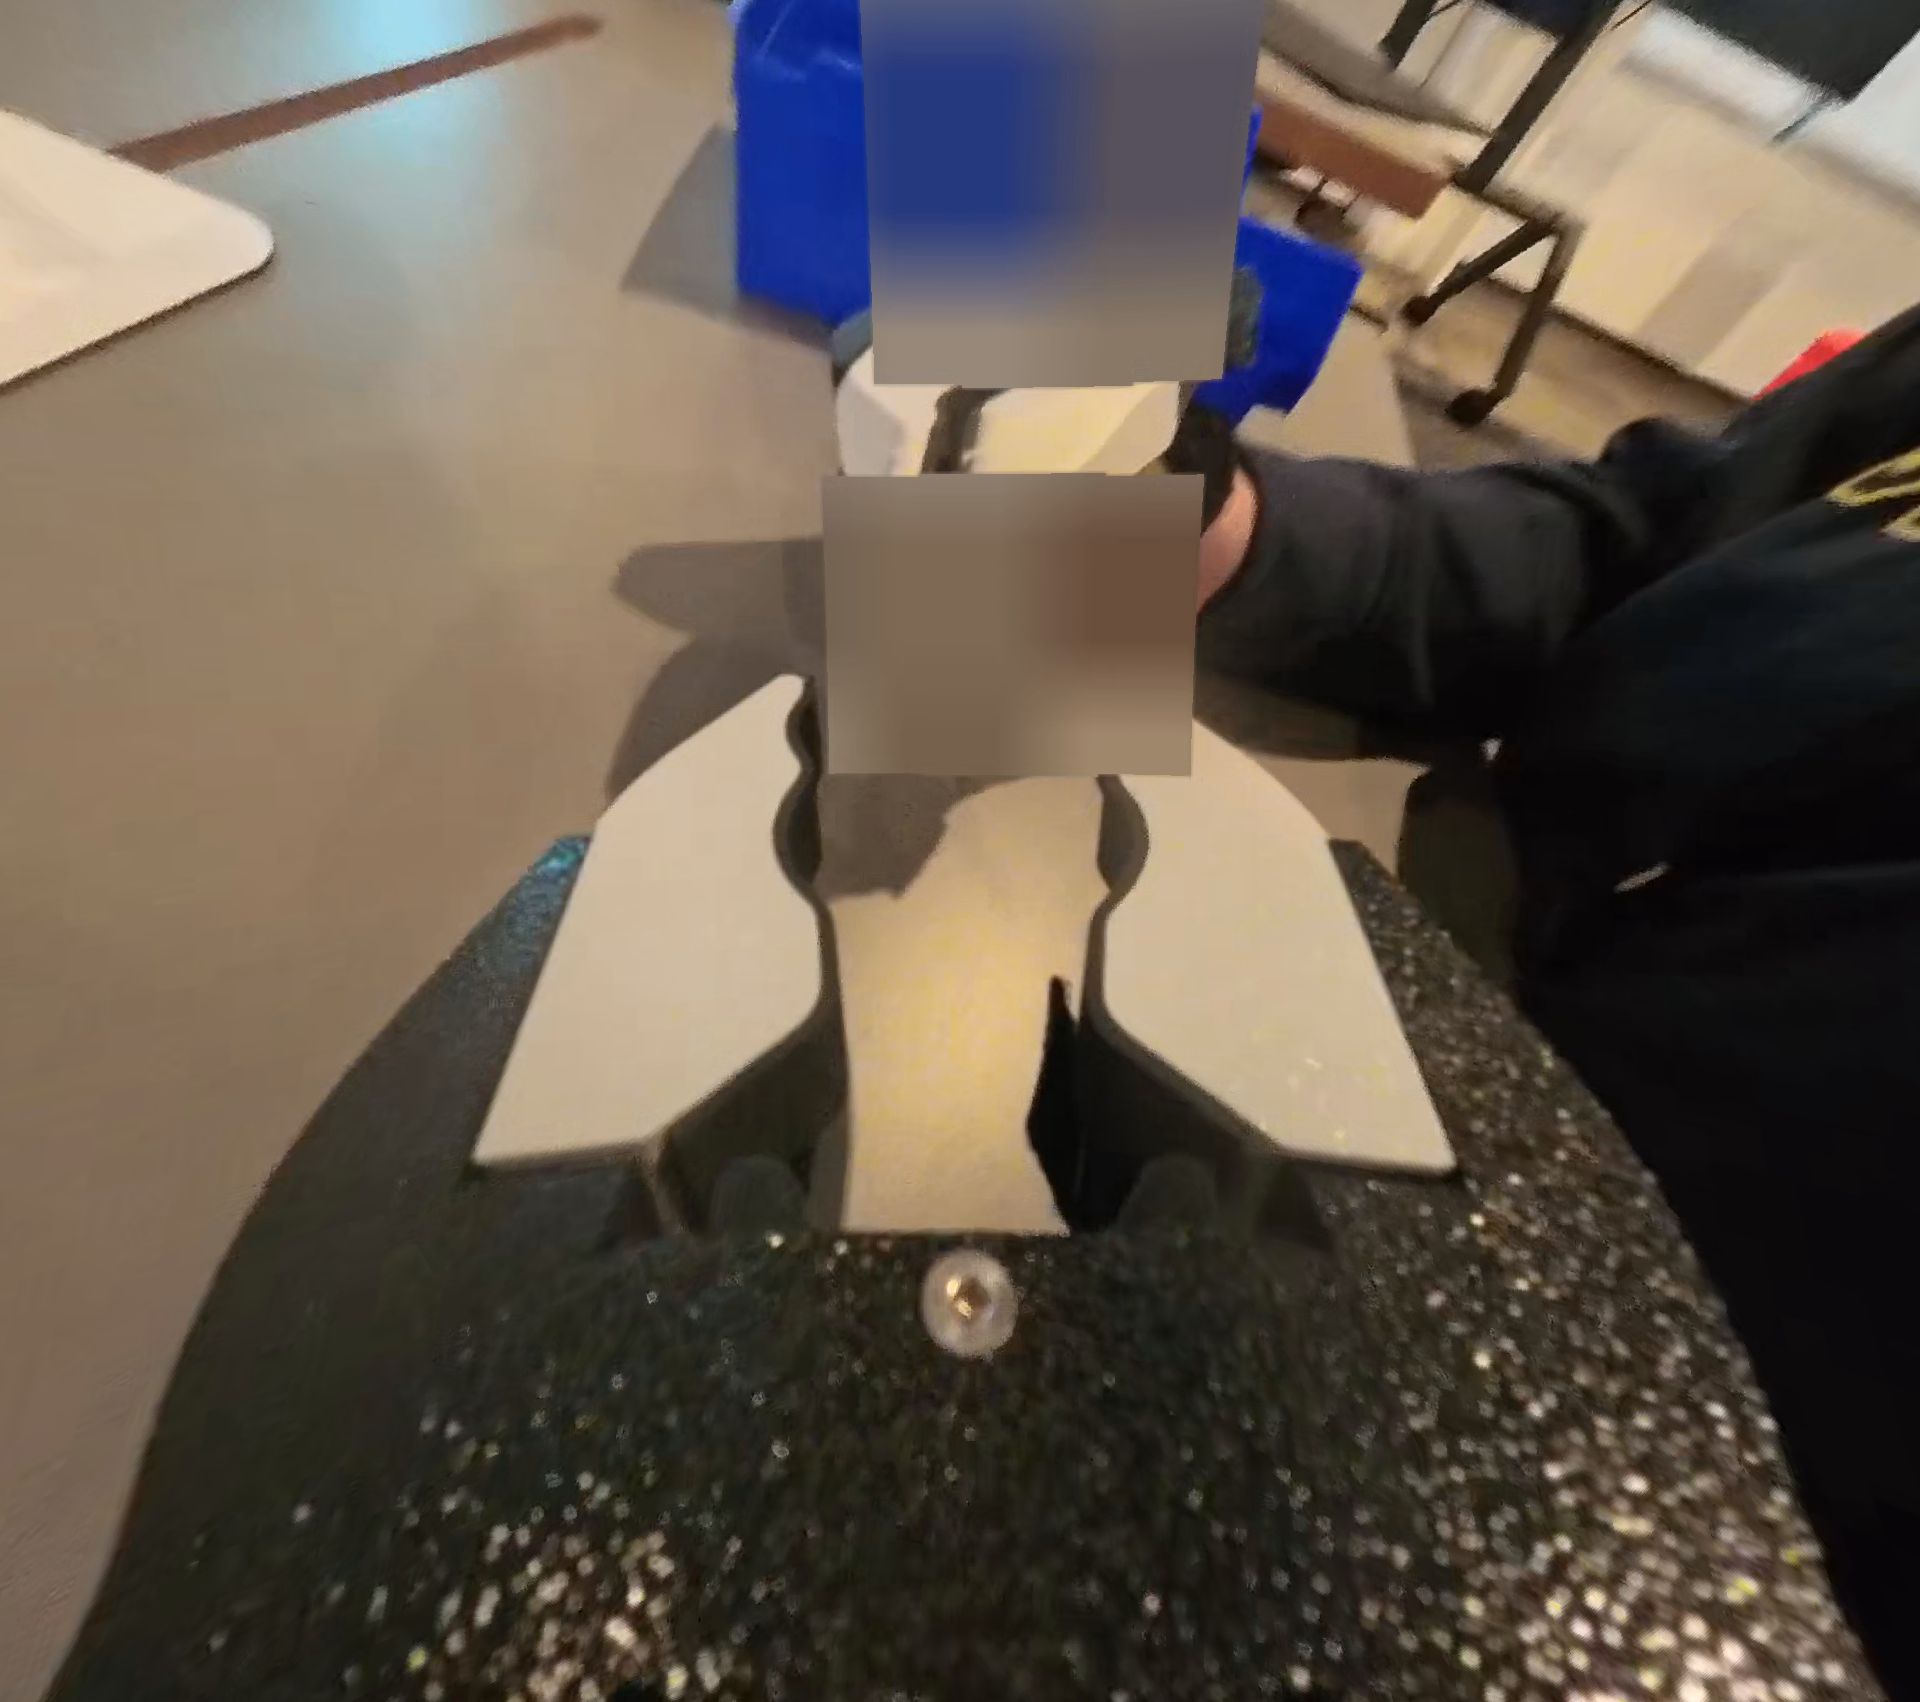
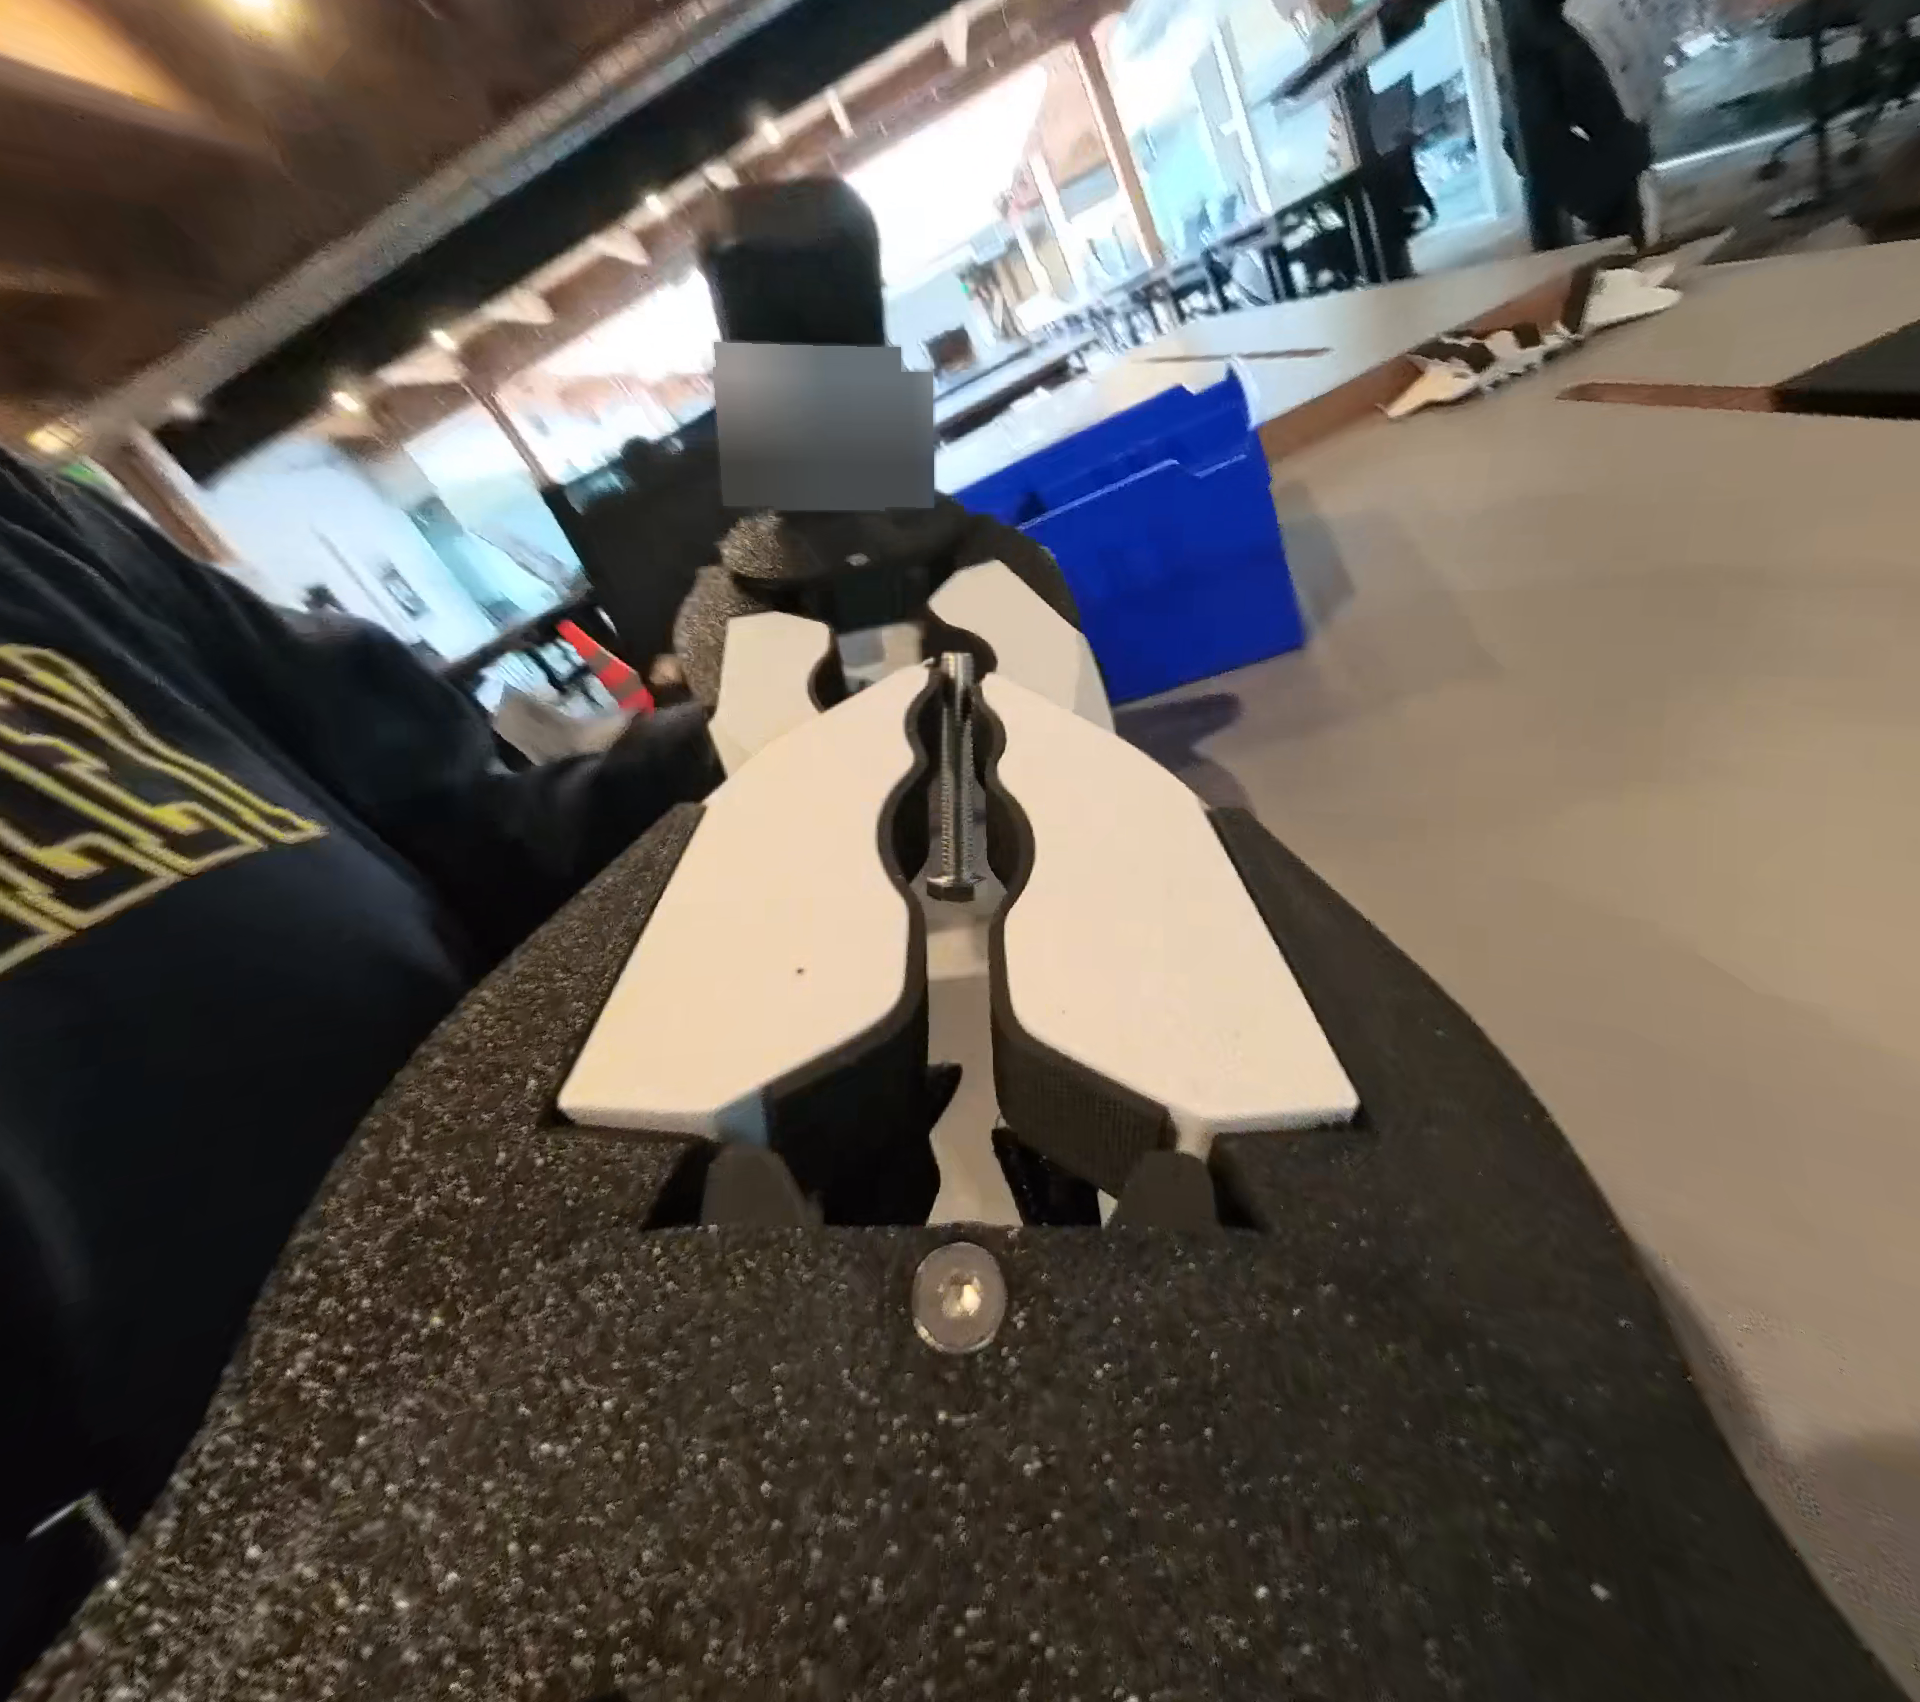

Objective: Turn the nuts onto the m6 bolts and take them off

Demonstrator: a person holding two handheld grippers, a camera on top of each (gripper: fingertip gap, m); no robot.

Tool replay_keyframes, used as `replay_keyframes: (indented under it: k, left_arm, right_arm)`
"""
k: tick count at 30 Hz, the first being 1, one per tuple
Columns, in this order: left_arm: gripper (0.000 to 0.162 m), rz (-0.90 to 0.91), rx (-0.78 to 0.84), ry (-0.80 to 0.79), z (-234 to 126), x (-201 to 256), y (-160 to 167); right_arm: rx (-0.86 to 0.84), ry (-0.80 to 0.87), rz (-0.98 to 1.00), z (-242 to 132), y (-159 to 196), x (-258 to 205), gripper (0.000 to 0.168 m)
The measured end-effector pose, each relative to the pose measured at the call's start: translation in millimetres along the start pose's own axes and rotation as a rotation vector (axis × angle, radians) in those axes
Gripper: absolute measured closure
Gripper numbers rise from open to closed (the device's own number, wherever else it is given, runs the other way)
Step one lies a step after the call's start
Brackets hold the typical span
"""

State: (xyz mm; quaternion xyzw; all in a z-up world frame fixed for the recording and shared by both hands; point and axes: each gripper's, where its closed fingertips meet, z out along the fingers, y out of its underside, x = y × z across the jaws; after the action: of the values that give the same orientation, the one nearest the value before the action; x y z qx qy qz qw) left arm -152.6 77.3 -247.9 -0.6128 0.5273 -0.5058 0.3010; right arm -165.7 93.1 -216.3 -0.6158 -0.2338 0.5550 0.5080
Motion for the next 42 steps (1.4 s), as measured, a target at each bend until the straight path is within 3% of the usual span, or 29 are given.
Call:
replay_keyframes:
  k: [4, 6, 12, 16, 19, 21, 24, 29, 34, 39, 42]
  left_arm:
    - [0.125, -0.025, 0.019, 0.095, 15, 10, -4]
    - [0.151, -0.029, 0.05, 0.117, 17, 13, -8]
    - [0.157, 0.001, 0.051, 0.076, 3, 10, -8]
    - [0.157, 0.062, 0.012, 0.028, -1, 9, -3]
    - [0.157, 0.099, -0.009, 0.009, 0, 9, -1]
    - [0.157, 0.117, -0.033, 0.013, 2, 11, 2]
    - [0.157, 0.142, -0.06, 0.0, 6, 12, 5]
    - [0.157, 0.14, -0.062, 0.025, 6, 16, 8]
    - [0.128, 0.101, -0.151, 0.053, 9, 17, 21]
    - [0.135, 0.1, -0.137, 0.071, 9, 20, 22]
    - [0.15, 0.099, -0.136, 0.045, 9, 16, 23]
  right_arm:
    - [0.022, -0.023, -0.016, 0, 1, -5, 0.163]
    - [0.029, -0.035, -0.035, -1, -1, -9, 0.163]
    - [-0.003, -0.017, -0.133, -15, -4, -11, 0.164]
    - [-0.034, 0.029, -0.194, -18, -2, -8, 0.168]
    - [-0.059, 0.003, -0.177, -17, -1, -13, 0.151]
    - [-0.079, -0.003, -0.165, -14, 1, -14, 0.148]
    - [-0.108, -0.013, -0.166, -10, 7, -15, 0.163]
    - [-0.125, -0.005, -0.232, -9, 9, -18, 0.163]
    - [-0.126, -0.01, -0.263, -7, 13, -18, 0.163]
    - [-0.124, -0.012, -0.281, -8, 12, -19, 0.163]
    - [-0.13, -0.023, -0.281, -7, 14, -21, 0.163]
